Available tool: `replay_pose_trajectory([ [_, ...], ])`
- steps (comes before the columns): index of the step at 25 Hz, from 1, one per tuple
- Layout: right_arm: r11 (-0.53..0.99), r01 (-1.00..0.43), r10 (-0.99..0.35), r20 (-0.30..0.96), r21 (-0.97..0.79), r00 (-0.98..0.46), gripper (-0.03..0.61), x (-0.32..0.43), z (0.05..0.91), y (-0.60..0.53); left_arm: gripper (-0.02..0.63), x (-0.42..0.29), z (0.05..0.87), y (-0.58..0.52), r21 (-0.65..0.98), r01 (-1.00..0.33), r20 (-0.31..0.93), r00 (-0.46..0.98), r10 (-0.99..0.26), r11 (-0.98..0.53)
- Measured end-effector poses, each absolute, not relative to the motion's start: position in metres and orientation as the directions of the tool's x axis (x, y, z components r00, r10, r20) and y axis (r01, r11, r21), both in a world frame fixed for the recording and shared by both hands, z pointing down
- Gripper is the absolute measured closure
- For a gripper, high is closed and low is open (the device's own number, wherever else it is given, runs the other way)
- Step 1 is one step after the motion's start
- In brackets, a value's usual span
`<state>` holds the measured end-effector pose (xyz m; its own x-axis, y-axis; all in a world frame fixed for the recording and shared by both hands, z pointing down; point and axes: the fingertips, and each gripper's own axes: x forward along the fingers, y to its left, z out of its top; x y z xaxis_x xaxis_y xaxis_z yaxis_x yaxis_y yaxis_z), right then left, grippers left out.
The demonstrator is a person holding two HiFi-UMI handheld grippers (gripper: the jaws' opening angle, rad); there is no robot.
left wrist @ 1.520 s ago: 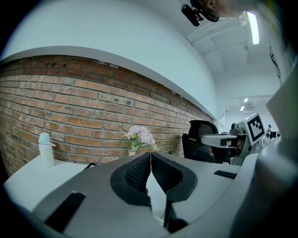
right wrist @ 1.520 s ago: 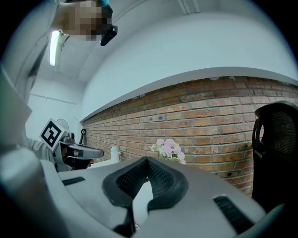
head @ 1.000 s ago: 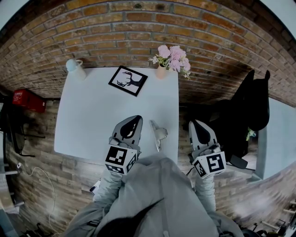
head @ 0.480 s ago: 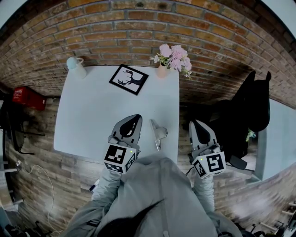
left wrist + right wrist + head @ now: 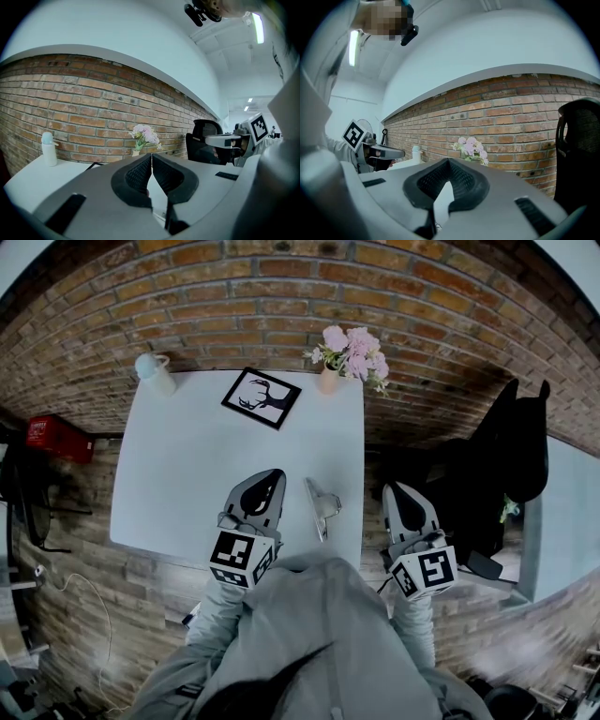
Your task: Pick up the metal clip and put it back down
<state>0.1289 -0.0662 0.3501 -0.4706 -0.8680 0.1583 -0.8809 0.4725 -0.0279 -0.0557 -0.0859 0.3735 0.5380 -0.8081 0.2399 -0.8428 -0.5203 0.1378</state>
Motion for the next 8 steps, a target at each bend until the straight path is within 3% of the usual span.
replay_pose_trajectory([
  [8,0.472,-0.881,-0.869,0.158,-0.028,-0.470,0.557,0.1297,0.3517,-0.0640,0.584,-0.0527,0.3752,-0.0805,0.139,-0.838,0.244,0.545,-0.802,-0.527],
])
